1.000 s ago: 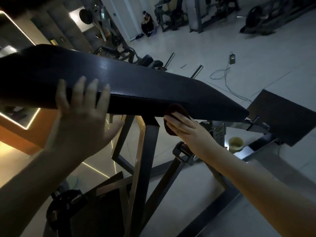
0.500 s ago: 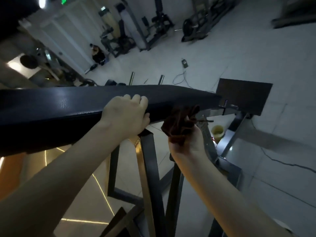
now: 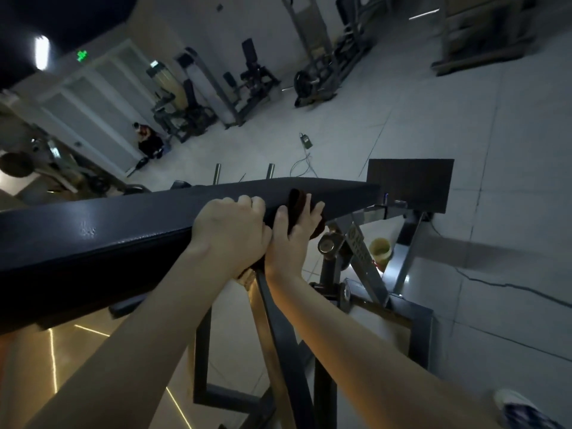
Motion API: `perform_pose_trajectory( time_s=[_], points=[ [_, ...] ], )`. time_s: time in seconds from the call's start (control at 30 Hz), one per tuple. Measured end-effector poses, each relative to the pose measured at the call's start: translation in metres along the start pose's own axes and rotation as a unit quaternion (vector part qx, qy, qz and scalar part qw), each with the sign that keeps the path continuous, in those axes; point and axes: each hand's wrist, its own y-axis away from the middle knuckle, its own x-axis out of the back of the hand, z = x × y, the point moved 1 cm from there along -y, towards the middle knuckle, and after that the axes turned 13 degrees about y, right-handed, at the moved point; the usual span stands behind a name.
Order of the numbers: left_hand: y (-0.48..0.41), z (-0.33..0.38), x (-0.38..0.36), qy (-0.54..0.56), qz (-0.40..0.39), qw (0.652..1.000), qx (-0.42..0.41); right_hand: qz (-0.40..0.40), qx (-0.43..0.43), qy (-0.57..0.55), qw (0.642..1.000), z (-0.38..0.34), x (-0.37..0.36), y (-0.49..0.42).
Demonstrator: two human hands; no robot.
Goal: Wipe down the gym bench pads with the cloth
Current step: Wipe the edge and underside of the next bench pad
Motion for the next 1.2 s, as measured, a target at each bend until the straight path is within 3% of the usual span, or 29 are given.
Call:
perform_pose_trajectory(
  time_s=[0.17,0.37,0.57,0.7,0.97,1.2],
  points=[
    [-0.004,-0.001,0.002,0.008,-0.041,0.999,0.015,0.020,-0.033,0.043,0.998,0.002,-0.007,-0.021],
    [-0.021,-0.011,0.013,0.057,-0.182,0.982,-0.014,0.084,-0.061,0.012,0.995,-0.001,-0.009,-0.034],
    [-0.024,-0.005,0.012,0.088,-0.201,0.976,-0.007,0.093,-0.127,0.073,0.985,0.005,0.012,-0.075],
    [-0.026,-0.004,0.008,0.094,-0.192,0.977,-0.014,0.090,-0.092,0.065,0.990,0.009,0.007,-0.062],
    [-0.027,-0.005,0.004,0.092,-0.198,0.976,-0.012,0.055,0.002,-0.073,0.996,0.015,-0.017,-0.009],
    [-0.029,-0.005,0.005,0.085,-0.225,0.970,-0.023,0.125,-0.094,0.044,0.987,0.032,0.021,-0.104]
  ],
)
